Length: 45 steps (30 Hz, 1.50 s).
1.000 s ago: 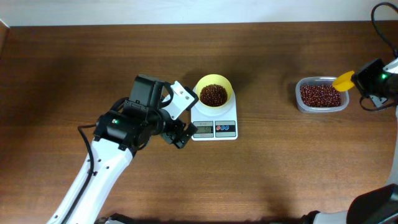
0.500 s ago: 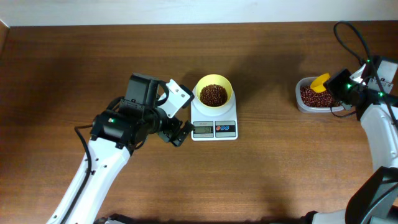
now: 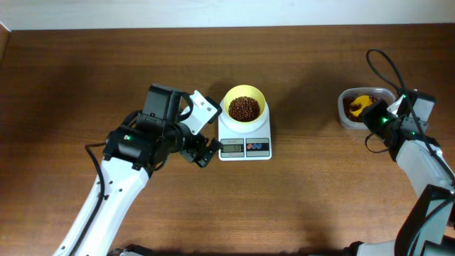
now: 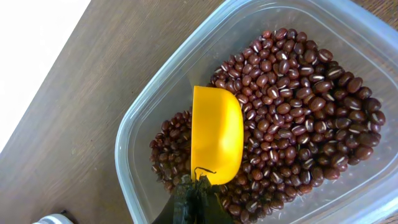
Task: Scoop item into bowl and weigh 50g on scale
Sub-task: 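Lower the scoop into the tub and release it from the right gripper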
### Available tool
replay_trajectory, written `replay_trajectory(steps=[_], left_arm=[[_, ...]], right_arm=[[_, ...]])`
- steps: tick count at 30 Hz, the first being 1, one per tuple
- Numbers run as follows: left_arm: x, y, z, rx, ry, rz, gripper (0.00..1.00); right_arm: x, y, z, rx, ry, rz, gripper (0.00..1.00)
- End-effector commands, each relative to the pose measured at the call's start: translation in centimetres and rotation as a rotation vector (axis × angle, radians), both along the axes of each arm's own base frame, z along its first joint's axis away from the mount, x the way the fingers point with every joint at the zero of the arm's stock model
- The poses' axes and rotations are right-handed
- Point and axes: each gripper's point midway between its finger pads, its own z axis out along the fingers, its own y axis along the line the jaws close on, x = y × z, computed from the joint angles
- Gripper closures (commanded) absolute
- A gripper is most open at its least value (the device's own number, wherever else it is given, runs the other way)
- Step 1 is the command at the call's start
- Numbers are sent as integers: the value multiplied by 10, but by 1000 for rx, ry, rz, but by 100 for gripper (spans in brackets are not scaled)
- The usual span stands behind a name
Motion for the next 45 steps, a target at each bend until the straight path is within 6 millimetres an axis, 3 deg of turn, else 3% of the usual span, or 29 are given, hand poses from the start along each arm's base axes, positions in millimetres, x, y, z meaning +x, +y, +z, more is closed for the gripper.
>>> replay_trajectory(steps=[1, 3, 5, 6, 7, 10, 11, 16, 23, 29, 34, 39, 43, 45], left_arm=[[-2, 3, 4, 3, -21, -4, 1], [-2, 3, 4, 3, -21, -4, 1], [-2, 3, 4, 3, -21, -4, 1], [-2, 3, 4, 3, -21, -4, 1], [-2, 3, 4, 3, -21, -4, 1], [-2, 3, 4, 3, -21, -4, 2], [-2, 3, 4, 3, -21, -4, 1], [-2, 3, 4, 3, -21, -4, 1], [-2, 3, 4, 3, -21, -4, 1], [-2, 3, 4, 3, -21, -4, 1], [-2, 3, 4, 3, -21, -4, 1], [-2, 3, 4, 3, -21, -4, 2], [-2, 3, 4, 3, -21, -4, 1], [-2, 3, 4, 3, -21, -4, 1]], right_arm=[[-11, 5, -9, 16, 29, 9, 96], [-12, 6, -3, 12, 20, 8, 93], [-12, 6, 2, 6, 10, 12, 78], [-12, 6, 4, 1, 5, 15, 60], [-12, 6, 5, 0, 2, 14, 32], [-12, 6, 5, 1, 3, 15, 5], [-13, 6, 4, 2, 6, 15, 1], [-13, 6, 7, -8, -1, 22, 1], [-10, 0, 42, -145, -97, 82, 1], [-10, 0, 43, -345, -110, 260, 1], [-16, -14, 39, -471, -54, 280, 1], [-30, -18, 61, -565, -7, 324, 1], [-61, -10, 82, -569, 149, 457, 1], [-67, -7, 100, -557, 170, 474, 1]])
